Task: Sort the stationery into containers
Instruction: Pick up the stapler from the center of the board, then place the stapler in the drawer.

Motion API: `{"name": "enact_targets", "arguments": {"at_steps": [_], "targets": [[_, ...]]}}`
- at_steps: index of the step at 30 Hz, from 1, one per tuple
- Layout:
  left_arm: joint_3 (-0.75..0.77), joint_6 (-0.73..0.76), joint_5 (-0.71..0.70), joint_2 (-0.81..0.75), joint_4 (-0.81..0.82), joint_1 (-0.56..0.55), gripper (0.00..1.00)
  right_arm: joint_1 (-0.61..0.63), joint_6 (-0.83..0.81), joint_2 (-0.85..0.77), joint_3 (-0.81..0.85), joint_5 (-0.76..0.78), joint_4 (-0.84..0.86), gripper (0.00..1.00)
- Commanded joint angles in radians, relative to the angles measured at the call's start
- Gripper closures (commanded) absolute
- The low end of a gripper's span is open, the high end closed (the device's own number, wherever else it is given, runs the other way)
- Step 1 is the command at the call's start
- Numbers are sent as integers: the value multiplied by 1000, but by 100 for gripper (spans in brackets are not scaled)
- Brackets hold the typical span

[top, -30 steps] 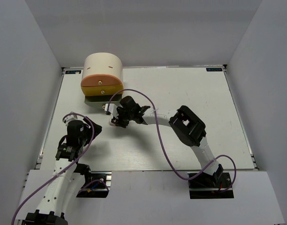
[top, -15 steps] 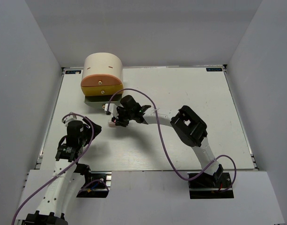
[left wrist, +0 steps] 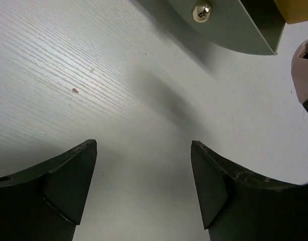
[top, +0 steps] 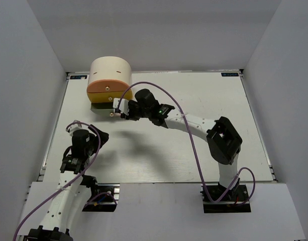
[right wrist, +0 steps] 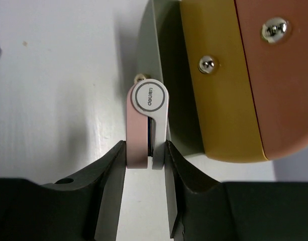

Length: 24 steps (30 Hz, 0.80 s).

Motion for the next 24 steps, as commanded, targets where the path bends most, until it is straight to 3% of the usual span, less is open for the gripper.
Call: {"name": "enact_targets", "arguments": {"at_steps": [1, 8, 18, 24], "targets": [[-21, -8, -3, -9, 39, 3, 15, -16, -103, 20, 37, 95, 22, 71], [-30, -8, -3, -18, 50, 3, 15, -29, -155, 120, 143, 210, 85, 71], [-30, -8, -3, -18, 50, 3, 12, -29, -218, 207, 206, 212, 116, 71], [-30, 1, -3, -18, 50, 3, 12, -29, -246, 230, 198, 212, 128, 65]]}}
